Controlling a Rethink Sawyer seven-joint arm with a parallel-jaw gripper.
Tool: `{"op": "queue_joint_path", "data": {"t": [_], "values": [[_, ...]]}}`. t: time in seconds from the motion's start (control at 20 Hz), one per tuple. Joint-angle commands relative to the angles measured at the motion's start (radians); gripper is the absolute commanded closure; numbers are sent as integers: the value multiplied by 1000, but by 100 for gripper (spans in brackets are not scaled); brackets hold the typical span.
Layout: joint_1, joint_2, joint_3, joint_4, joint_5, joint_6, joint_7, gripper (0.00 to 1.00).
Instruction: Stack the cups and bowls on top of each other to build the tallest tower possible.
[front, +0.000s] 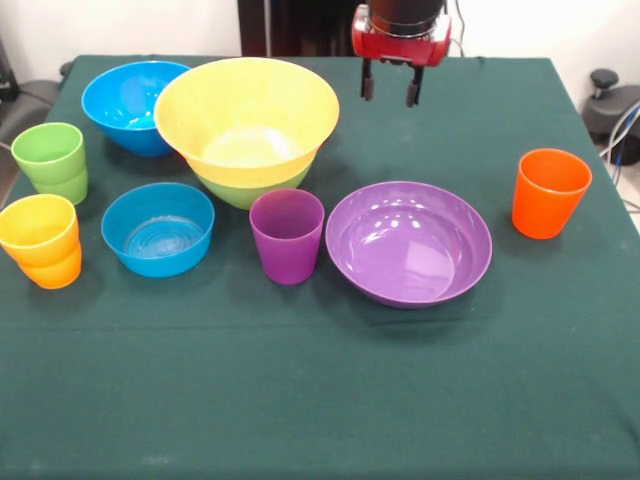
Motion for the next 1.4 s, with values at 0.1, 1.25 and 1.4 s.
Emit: {"op": "queue_joint_path", "data": {"t": [0.1,1.25,1.4], "values": [[86,52,-111,-93,112,-77,352,0],[158,206,-198,-270,194,-17,456,0],[164,236,-206,-302,209,-14,454,0]]}}
